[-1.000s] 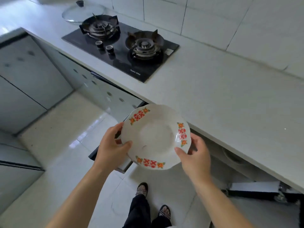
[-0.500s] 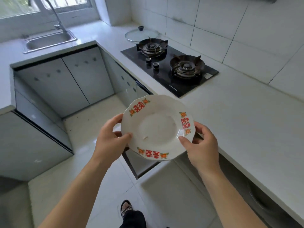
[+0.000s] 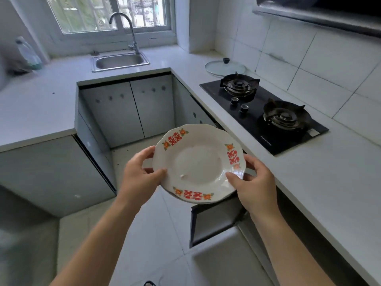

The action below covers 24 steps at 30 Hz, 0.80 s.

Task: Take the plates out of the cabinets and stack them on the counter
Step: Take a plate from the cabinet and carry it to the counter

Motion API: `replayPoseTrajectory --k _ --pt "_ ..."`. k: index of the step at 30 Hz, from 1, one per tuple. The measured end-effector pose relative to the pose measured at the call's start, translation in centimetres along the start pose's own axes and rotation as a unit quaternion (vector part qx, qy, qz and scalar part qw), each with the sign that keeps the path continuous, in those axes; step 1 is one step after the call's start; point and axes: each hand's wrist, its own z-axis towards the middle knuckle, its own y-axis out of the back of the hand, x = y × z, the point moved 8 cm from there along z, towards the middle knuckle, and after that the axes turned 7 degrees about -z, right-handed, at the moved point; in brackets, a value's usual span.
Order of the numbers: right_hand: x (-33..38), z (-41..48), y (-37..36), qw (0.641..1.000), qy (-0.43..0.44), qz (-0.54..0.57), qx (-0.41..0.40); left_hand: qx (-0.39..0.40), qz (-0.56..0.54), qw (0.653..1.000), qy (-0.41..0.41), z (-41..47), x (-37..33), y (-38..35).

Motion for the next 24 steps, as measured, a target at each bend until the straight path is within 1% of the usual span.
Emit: replayPoseTrajectory --k 9,12,15,19,24 --pt "5.5 3.0 -14.5 0.998 0.03 0.02 0.056 -0.074 0.0 0.997 -0.014 6.3 -0.4 13.5" --pt "7.1 3.5 -19.0 0.996 0.036 0.024 0.075 -0.1 0.01 0.995 -0.022 7.5 -0.7 17.7" --pt "8.3 3.8 -23.0 0.994 0.042 0.028 0.095 -0.123 0.008 0.992 -0.013 8.1 -0.6 21.3" --pt "10.0 4.1 -27.7 0.989 0.054 0.025 0.136 -0.166 0.008 0.986 -0.005 8.4 -0.5 25.6" --pt "11.4 5.2 -32.6 0.98 0.069 0.016 0.184 -0.213 0.005 0.977 -0.006 9.1 -0.3 29.1"
